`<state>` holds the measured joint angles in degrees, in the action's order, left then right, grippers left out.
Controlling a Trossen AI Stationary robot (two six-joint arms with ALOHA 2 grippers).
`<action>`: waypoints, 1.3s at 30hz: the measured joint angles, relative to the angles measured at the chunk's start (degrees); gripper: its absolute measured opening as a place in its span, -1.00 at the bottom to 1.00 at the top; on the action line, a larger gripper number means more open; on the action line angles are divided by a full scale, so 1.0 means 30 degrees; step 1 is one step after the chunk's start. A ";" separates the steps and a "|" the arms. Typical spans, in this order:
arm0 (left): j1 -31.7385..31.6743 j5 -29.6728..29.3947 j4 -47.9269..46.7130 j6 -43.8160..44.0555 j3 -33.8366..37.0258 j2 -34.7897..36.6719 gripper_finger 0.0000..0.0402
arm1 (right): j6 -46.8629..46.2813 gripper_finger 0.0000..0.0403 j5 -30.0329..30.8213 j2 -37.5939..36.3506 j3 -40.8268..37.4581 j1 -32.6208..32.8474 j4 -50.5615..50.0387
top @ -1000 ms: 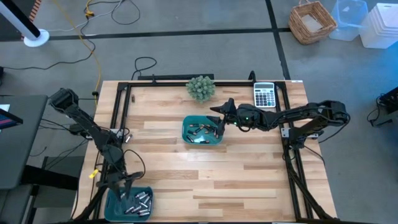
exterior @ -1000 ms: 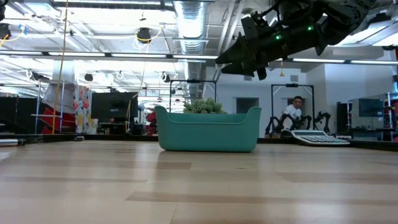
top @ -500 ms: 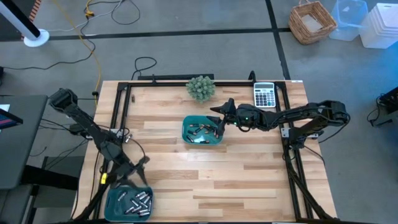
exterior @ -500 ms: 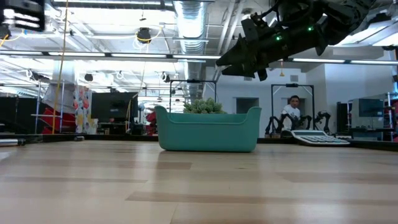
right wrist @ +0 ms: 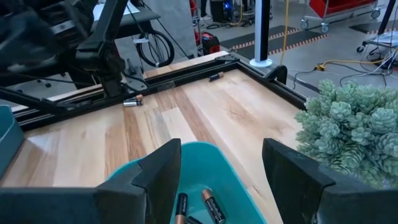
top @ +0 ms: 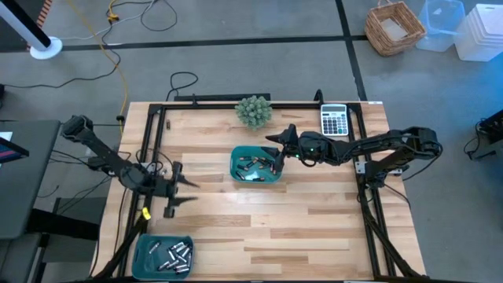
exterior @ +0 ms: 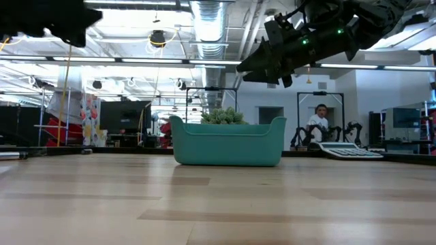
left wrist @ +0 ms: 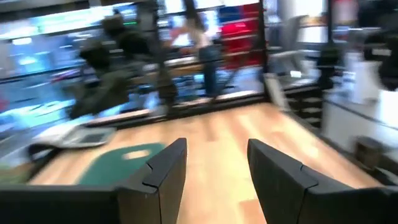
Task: Sort batteries
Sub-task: Put the silver battery into the blue bin
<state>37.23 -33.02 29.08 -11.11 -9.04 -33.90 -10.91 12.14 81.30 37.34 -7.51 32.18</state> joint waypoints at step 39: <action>-0.3688 -0.3195 -2.4446 2.2622 -0.7647 -0.6777 -0.17 | 0.5118 0.19 -0.0023 0.0000 0.0000 -0.2718 -0.2696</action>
<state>26.17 -42.61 -44.26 56.75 -31.98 -54.23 4.44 12.07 81.30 37.34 -15.66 24.10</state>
